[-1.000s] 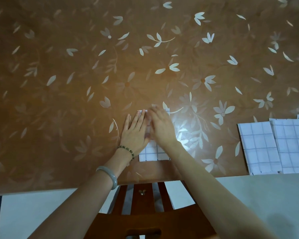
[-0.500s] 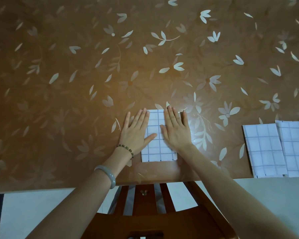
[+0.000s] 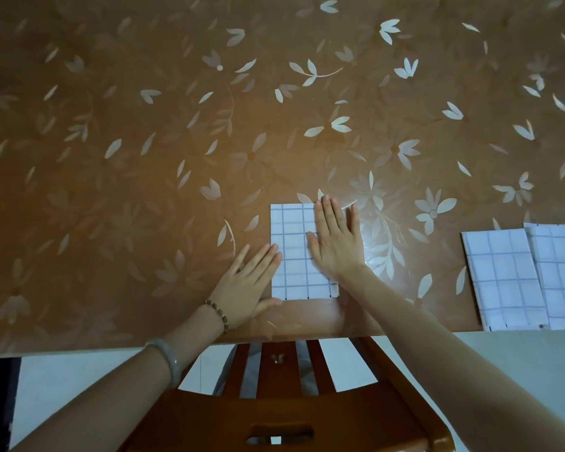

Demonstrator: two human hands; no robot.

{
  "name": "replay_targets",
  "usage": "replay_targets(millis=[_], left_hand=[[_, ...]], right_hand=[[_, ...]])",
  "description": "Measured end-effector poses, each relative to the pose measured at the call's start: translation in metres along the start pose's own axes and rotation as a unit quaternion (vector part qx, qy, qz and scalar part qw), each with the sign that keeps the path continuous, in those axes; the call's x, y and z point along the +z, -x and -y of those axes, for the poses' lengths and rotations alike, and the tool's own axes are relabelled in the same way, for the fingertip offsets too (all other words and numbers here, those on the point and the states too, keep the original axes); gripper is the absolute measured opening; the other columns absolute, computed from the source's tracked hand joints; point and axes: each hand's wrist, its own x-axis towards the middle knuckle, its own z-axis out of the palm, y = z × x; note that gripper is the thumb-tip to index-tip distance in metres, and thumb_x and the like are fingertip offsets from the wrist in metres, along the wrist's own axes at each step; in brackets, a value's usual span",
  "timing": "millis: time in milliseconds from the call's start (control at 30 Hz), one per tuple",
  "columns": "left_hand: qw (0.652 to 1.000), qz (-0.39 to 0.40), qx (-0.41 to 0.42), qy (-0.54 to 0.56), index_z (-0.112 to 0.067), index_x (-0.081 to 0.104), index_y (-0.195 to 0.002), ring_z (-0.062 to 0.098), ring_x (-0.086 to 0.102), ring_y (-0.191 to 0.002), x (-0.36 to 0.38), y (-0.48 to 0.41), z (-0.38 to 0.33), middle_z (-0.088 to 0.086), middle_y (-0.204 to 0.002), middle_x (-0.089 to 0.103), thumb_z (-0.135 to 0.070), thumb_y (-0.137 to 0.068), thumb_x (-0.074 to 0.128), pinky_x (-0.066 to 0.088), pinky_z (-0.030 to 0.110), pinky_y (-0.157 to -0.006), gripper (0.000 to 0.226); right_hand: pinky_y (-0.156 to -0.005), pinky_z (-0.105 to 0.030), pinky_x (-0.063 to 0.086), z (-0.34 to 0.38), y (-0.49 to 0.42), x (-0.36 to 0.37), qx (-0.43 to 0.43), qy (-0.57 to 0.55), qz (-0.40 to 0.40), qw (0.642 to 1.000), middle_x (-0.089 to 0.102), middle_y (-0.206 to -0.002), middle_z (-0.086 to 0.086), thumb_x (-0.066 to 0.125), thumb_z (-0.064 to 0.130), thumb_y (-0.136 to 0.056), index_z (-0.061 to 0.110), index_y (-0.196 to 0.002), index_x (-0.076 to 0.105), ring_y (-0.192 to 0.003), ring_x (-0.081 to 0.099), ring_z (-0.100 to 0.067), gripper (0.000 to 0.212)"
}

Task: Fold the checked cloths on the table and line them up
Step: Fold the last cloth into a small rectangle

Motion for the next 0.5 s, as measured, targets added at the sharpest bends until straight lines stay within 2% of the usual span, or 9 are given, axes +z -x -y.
replay_targets(millis=[100, 200, 333, 433, 500], left_hand=[[1.0, 0.002, 0.005, 0.01, -0.006, 0.023, -0.148, 0.025, 0.019, -0.145, -0.005, 0.008, -0.003, 0.011, -0.154, 0.027, -0.064, -0.094, 0.013, 0.015, 0.051, -0.115, 0.08], [0.998, -0.041, -0.008, 0.046, -0.006, 0.026, -0.148, 0.022, 0.014, -0.146, -0.019, 0.004, 0.0, 0.008, -0.155, 0.024, -0.064, -0.095, 0.015, 0.011, 0.048, -0.116, 0.079], [0.993, -0.062, -0.082, 0.061, -0.006, 0.015, -0.149, 0.018, 0.008, -0.146, -0.044, -0.043, 0.001, 0.008, -0.156, 0.012, -0.059, -0.097, 0.005, 0.003, 0.042, -0.118, 0.075], [0.996, -0.029, -0.075, 0.032, -0.009, 0.003, -0.151, 0.017, 0.001, -0.148, -0.041, -0.073, 0.004, 0.007, -0.159, 0.002, -0.064, -0.091, -0.004, -0.004, 0.041, -0.12, 0.082], [0.997, -0.02, -0.067, 0.013, -0.012, -0.003, -0.151, 0.016, -0.002, -0.148, -0.036, -0.079, 0.007, 0.005, -0.16, -0.001, -0.067, -0.09, -0.004, -0.004, 0.042, -0.119, 0.083]], right_hand=[[-0.116, -0.046, -0.003, 0.001, 0.0, -0.001, 0.0, 0.003, 0.002, 1.0, 0.03, -0.153, -0.015, 0.023, 0.037, -0.094, 0.001, -0.146, 0.031, -0.143, 0.025, -0.028, 0.063], [-0.116, -0.047, -0.003, 0.001, 0.0, -0.002, -0.002, 0.003, 0.011, 1.0, 0.028, -0.154, -0.015, 0.023, 0.037, -0.094, 0.001, -0.146, 0.029, -0.144, 0.023, -0.028, 0.063], [-0.116, -0.048, -0.001, 0.001, 0.0, -0.001, 0.0, 0.013, 0.013, 1.0, 0.029, -0.154, -0.014, 0.023, 0.037, -0.095, 0.001, -0.147, 0.029, -0.144, 0.023, -0.027, 0.063], [-0.116, -0.05, 0.003, 0.002, 0.001, -0.001, -0.001, 0.015, 0.012, 1.0, 0.028, -0.154, -0.015, 0.022, 0.037, -0.095, 0.001, -0.147, 0.028, -0.144, 0.024, -0.028, 0.063], [-0.116, -0.051, 0.005, 0.002, 0.001, -0.002, 0.0, 0.015, 0.009, 1.0, 0.026, -0.155, -0.014, 0.021, 0.037, -0.095, 0.002, -0.147, 0.027, -0.144, 0.022, -0.027, 0.064]])
